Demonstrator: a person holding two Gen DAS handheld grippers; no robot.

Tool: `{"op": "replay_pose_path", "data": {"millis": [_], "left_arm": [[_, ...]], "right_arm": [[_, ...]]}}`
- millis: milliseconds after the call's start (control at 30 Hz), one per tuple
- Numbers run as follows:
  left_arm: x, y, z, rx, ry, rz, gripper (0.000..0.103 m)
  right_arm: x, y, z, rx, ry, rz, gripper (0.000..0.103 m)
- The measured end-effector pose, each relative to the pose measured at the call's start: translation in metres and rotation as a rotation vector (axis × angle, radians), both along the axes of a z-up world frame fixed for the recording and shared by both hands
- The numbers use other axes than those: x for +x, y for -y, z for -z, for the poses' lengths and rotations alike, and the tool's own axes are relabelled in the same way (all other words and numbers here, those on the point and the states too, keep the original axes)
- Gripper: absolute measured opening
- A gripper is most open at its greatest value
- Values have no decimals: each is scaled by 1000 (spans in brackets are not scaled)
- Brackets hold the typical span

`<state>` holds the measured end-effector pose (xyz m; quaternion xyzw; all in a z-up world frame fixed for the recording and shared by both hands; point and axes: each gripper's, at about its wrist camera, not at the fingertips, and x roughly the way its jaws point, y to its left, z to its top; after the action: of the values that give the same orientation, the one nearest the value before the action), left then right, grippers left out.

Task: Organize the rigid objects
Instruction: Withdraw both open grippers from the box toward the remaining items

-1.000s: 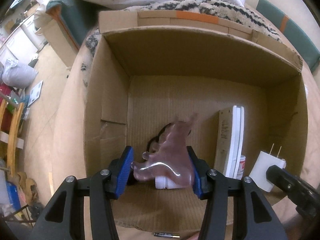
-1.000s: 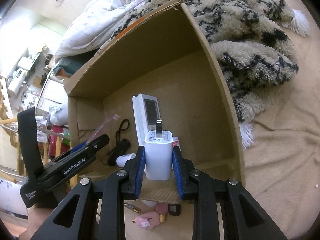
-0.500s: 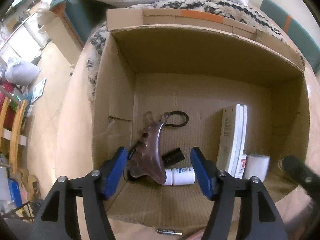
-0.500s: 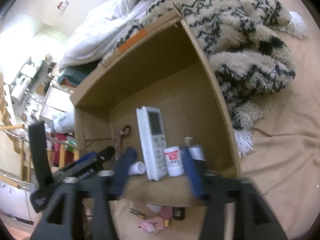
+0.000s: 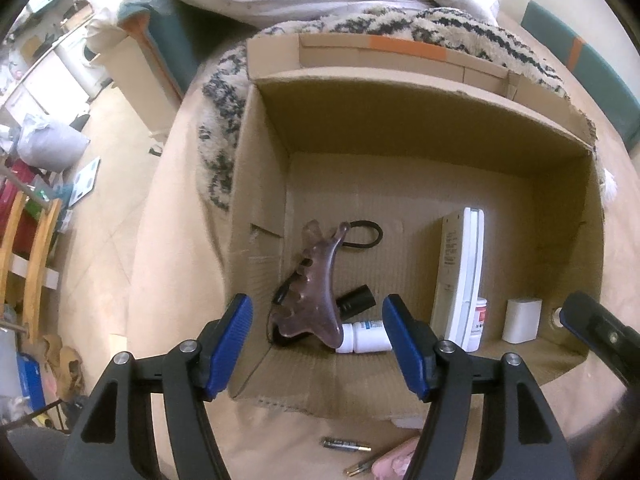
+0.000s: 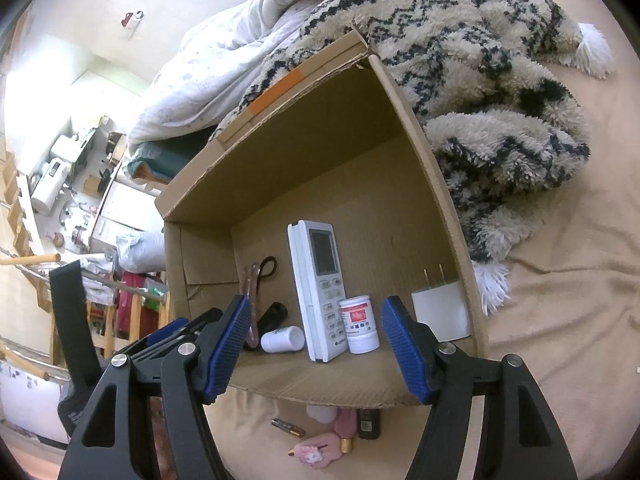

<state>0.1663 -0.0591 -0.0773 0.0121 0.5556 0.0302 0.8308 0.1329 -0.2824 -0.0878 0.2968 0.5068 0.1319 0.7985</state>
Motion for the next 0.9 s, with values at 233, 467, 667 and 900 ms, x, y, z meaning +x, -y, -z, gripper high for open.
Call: {"op": "replay_pose_path", "data": {"millis": [233, 467, 667, 900], "left_arm": [[-15, -5, -16, 5, 30, 0, 65], [-33, -16, -25, 7, 53, -12, 65], [-53, -25, -21, 7, 46, -4, 65], [-72, -41, -11, -3, 30, -25, 65]], "right_arm": [[-9, 6, -4, -10, 7, 11, 72], [-22, 9, -6, 5, 4, 27, 72], [-32, 7, -11, -14, 10, 22, 72], [-43, -2, -16, -74, 27, -13, 72]]}}
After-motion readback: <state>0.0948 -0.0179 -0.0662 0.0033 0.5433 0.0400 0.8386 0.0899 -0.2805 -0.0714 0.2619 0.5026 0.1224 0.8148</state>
